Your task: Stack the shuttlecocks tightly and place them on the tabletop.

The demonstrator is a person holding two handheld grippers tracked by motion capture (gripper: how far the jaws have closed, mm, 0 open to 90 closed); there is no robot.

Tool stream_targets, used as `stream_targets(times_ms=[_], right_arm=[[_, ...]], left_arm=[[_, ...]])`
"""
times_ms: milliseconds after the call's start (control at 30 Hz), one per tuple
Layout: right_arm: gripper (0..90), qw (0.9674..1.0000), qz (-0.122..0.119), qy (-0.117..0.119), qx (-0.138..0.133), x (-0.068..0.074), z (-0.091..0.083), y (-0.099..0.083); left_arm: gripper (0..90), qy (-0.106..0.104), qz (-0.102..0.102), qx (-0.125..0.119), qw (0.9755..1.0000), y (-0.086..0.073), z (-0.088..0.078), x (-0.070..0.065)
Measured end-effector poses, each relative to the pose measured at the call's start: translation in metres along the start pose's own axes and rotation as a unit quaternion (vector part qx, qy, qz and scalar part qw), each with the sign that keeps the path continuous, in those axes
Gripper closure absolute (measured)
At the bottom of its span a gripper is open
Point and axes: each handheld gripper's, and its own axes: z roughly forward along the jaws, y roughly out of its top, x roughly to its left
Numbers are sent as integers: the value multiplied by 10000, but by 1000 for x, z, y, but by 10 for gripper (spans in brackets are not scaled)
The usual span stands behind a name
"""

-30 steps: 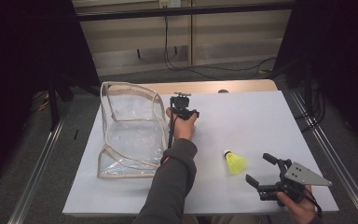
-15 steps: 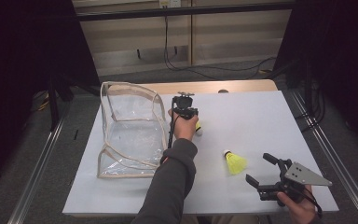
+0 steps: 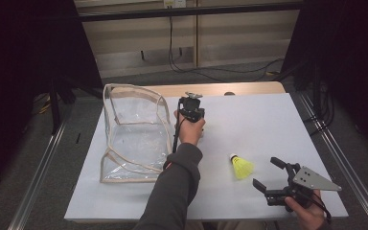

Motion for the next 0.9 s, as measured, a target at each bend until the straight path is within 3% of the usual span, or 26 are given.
stream_targets(times_ms=[100, 267, 533, 633, 733, 900], right_arm=[[22, 10000, -2, 7, -17, 0, 0, 0], [23, 10000, -9, -1, -14, 0, 0, 0], [22, 10000, 6, 9, -5, 1, 0, 0], [22, 10000, -1, 9, 7, 1, 0, 0], [22, 10000, 7, 10, 0, 1, 0, 0], [22, 10000, -4, 8, 2, 1, 1, 0]], left_arm=[[893, 151, 163, -75, 9997, 1, -3, 0], [870, 93, 206, -52, 9997, -2, -4, -2], [821, -182, 239, -59, 9995, -7, -6, -11], [799, -182, 301, -42, 9994, -9, -8, -13], [786, -313, 184, -54, 9993, -13, -9, -15], [754, -516, 173, -117, 9985, -14, -10, -19]])
